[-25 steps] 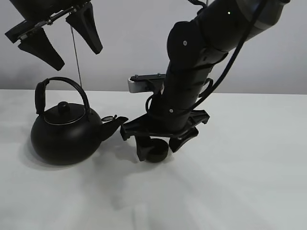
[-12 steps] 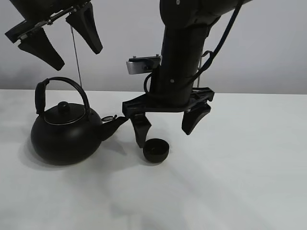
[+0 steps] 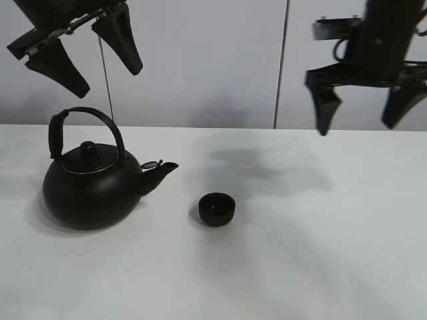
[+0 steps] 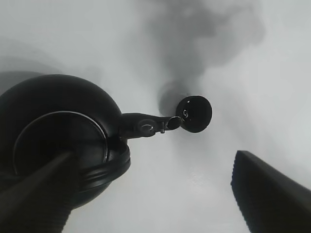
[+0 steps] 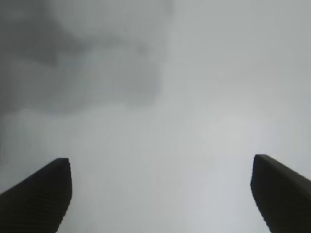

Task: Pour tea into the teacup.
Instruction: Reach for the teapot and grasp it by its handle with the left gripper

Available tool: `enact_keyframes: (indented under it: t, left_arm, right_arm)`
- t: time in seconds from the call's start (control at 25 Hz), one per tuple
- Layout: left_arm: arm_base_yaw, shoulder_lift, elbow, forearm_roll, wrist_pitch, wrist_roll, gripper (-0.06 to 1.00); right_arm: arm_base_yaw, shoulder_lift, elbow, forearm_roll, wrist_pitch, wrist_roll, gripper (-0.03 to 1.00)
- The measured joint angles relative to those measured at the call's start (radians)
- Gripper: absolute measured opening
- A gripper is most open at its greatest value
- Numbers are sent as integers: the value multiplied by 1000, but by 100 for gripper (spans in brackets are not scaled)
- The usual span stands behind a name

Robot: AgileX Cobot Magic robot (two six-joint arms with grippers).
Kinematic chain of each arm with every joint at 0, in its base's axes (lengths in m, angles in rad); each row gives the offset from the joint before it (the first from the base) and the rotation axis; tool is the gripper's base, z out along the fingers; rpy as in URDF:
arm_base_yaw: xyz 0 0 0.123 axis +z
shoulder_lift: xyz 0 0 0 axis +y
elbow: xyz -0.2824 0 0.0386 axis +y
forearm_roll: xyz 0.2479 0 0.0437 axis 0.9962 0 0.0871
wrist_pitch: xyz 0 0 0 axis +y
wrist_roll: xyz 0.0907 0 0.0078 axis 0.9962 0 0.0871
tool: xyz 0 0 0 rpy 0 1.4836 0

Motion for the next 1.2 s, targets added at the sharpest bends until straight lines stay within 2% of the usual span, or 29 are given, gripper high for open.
enact_keyframes:
  t: [0.24,0.4,0.68,0.84,1.0,1.2]
  left_arm:
    - [0,0,0,0,-1,0,62]
    - [0,0,0,0,-2,0,62]
    - [0,0,0,0,-4,0,62]
    - [0,0,0,0,-4,0,62]
    - [0,0,0,0,-4,0,62]
    - [0,0,0,0,-4,0,62]
  right_arm:
    - [-292,-47,0,-2,45,-51,69]
    - [-388,-92,0,83,84,-104,68]
    - [-396,-265,0,156,177,-126,68]
    - [-396,-417,11,184,218,-126,64]
    - [-396,-640,93,206,227,-126,60]
    - [-396,-991,283,194,234,-131,60]
